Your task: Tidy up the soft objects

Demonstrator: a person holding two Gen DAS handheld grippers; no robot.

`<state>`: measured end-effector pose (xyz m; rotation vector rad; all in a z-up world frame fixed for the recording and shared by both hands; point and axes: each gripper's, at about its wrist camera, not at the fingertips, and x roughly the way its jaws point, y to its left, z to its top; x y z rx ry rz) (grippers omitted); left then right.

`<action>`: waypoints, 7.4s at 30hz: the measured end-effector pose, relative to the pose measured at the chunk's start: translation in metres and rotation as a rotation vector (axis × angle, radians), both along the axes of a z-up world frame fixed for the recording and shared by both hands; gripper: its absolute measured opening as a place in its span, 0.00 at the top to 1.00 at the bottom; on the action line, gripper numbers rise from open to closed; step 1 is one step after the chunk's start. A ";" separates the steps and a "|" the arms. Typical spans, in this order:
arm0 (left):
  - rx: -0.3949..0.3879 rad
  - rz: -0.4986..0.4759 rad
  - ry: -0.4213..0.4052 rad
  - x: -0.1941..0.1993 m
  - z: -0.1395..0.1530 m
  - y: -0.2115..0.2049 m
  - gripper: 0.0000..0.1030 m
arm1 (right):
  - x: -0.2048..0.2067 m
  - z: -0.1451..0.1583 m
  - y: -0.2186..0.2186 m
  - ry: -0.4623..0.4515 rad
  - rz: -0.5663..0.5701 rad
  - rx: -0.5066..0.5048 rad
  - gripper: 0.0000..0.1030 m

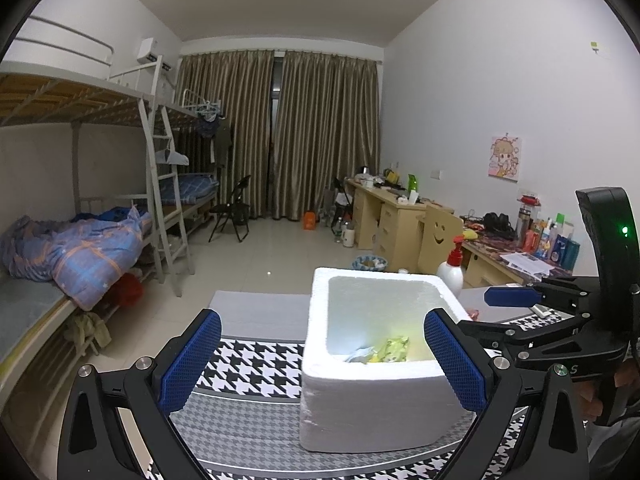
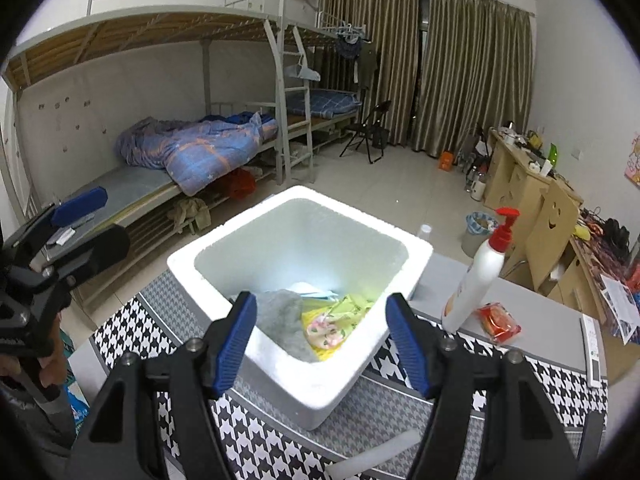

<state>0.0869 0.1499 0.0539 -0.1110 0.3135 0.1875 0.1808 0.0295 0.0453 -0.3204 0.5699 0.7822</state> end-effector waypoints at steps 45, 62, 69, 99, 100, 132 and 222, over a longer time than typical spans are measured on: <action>0.033 -0.111 0.004 -0.004 0.004 -0.062 0.01 | -0.031 0.011 -0.079 -0.093 -0.086 0.155 0.02; 0.043 -0.170 0.012 0.002 0.003 -0.087 0.01 | -0.036 0.012 -0.111 -0.104 -0.155 0.175 0.02; 0.049 -0.204 0.022 0.006 0.001 -0.101 0.01 | -0.037 0.012 -0.130 -0.104 -0.192 0.194 0.02; 0.045 -0.318 0.028 0.012 0.006 -0.142 0.01 | -0.048 0.013 -0.202 -0.129 -0.373 0.231 0.02; 0.049 -0.321 0.030 0.012 0.006 -0.143 0.01 | -0.048 0.012 -0.204 -0.129 -0.378 0.233 0.02; 0.032 -0.377 0.095 0.028 -0.024 -0.179 0.01 | -0.046 -0.005 -0.237 -0.115 -0.461 0.213 0.02; 0.016 -0.349 0.496 0.107 -0.145 -0.200 0.05 | 0.033 -0.117 -0.265 0.153 -0.594 0.082 0.02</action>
